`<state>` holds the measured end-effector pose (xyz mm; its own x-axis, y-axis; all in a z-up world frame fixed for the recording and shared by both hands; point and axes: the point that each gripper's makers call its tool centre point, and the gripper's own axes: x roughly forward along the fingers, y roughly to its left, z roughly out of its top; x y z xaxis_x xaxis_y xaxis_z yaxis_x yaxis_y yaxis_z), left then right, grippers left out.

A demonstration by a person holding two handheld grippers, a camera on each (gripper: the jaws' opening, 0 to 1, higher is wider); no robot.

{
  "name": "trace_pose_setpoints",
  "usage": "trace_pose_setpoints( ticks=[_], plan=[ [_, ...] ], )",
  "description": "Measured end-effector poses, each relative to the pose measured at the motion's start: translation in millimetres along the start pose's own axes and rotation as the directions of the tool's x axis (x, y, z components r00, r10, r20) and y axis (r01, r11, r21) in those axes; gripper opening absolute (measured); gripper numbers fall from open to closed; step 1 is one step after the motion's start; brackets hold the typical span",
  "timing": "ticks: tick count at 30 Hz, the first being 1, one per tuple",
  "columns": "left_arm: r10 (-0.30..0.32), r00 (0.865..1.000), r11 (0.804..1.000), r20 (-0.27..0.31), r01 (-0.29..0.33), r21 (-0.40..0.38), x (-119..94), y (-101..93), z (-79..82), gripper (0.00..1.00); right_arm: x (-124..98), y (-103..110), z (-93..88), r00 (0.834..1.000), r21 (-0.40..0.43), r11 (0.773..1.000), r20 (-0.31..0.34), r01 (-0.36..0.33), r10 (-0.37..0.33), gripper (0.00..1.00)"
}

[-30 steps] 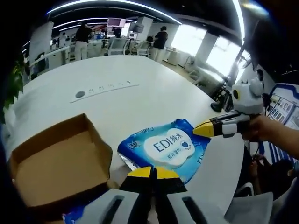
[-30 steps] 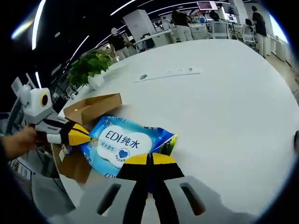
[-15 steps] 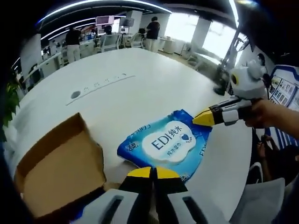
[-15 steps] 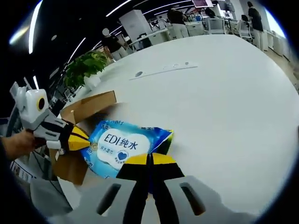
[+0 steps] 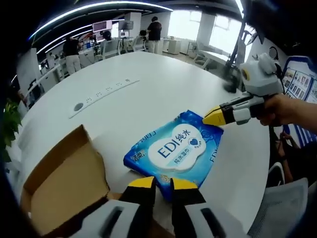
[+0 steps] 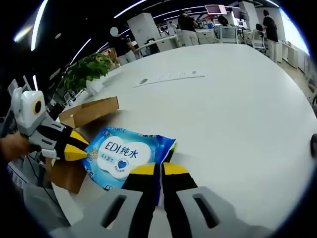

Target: Operate the shoe box by opening the lid, removing the specified soft item, and placing it in the target area until the item is outside and the box remains undamaged.

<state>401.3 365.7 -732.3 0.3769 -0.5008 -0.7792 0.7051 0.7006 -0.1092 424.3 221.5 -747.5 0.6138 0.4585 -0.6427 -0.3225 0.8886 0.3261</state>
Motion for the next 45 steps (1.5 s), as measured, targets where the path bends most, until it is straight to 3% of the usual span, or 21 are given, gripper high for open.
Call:
trace_pose_setpoints(
  ticks=[8, 15, 31, 45],
  plan=[
    [-0.011, 0.999, 0.999, 0.049, 0.014, -0.052, -14, -0.5, 5.4, 0.18, -14, -8, 4.1, 0.999, -0.016, 0.999, 0.021, 0.039, -0.038, 0.11],
    [-0.02, 0.997, 0.997, 0.071, 0.025, -0.076, -27, -2.9, 4.4, 0.23, -26, 2, 2.4, 0.999, -0.042, 0.999, 0.018, 0.028, -0.027, 0.15],
    [-0.025, 0.994, 0.998, 0.104, 0.031, -0.052, -64, -3.2, -3.1, 0.35, -53, 42, 4.7, 0.999, -0.244, 0.969, -0.035, -0.025, 0.017, 0.33],
    [0.006, 0.995, 0.999, 0.098, -0.002, -0.043, -106, 17.5, -31.2, 0.48, -70, 90, 19.8, 0.996, -0.363, 0.927, -0.047, -0.093, 0.081, 0.41]
  ],
)
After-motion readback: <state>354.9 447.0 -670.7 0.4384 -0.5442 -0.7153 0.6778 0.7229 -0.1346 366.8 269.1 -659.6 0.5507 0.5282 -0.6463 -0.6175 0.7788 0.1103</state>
